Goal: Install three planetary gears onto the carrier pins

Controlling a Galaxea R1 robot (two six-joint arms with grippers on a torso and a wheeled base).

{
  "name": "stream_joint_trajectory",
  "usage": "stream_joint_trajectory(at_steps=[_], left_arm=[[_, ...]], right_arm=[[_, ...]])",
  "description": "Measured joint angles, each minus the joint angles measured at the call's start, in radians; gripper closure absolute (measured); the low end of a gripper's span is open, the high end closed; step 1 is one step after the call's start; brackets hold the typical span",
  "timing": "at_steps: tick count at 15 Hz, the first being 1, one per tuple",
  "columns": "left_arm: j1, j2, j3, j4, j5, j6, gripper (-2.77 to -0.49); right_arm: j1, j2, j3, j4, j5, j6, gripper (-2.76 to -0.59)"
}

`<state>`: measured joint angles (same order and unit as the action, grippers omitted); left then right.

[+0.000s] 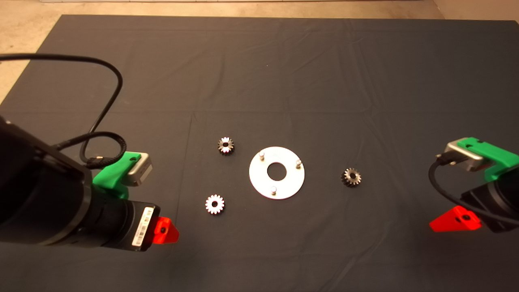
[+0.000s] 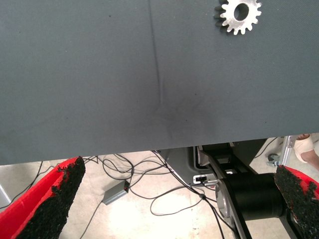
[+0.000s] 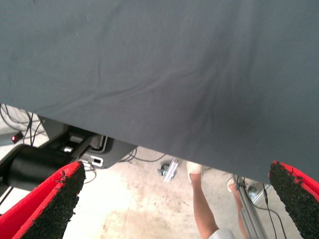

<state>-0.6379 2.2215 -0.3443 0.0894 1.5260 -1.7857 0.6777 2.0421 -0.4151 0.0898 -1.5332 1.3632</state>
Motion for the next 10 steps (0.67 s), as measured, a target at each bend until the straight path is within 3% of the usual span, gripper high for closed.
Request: stream_joint_trajectory(at_steps=[4,10], left_arm=[[0.0,0.0,0.0,-0.001,0.0,-0.009,-2.77],[0.0,0.001,-0.007,0.006,0.0,-0.012,-2.77]], right_arm=[[0.03,0.0,0.001,0.0,0.0,0.011,-2.75],[0.037,0.0,0.001,0.0,0.0,0.015,-2.75]])
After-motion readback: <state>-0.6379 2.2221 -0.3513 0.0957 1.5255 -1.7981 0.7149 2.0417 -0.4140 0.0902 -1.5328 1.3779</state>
